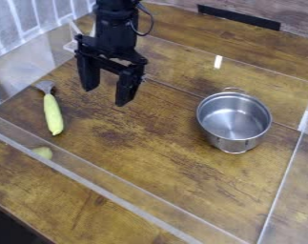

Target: Put the mushroom in the silver pot

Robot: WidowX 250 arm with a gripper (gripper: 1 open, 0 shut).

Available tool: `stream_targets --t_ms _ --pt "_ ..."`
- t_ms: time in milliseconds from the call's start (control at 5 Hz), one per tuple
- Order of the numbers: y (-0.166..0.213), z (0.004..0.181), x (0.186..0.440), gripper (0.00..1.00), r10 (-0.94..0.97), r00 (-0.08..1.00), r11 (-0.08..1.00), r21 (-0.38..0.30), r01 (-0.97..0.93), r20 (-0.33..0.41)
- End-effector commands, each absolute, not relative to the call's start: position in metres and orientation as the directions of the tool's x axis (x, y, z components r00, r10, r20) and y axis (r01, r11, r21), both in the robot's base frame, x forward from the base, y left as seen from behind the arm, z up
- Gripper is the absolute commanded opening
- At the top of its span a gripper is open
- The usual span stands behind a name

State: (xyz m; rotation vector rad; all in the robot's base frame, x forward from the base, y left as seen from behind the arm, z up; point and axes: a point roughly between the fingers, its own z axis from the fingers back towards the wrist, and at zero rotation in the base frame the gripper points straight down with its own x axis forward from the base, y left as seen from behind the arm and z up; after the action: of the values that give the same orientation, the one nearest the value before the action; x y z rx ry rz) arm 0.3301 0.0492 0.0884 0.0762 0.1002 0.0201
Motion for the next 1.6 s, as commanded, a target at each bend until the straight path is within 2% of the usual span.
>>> stream_targets --t_ms 0,600,800,1000,1400 --pt "0.061 0.101 0.339 1.00 0.045 0.998 0.995 0.091 -0.040 -0.043" --pt "0.072 0.094 0.351 1.00 0.055 0.998 0.994 0.099 -0.052 -0.035" --pt "0.074 0.080 0.345 1.00 0.092 0.993 0.992 0.099 -0.085 -0.075" --pt "0.087 0.076 0.334 1.00 0.241 0.967 0.967 0.101 -0.233 -0.082" --pt "0.118 0.077 0.313 1.00 0.591 0.804 0.807 0.071 -0.587 -0.069"
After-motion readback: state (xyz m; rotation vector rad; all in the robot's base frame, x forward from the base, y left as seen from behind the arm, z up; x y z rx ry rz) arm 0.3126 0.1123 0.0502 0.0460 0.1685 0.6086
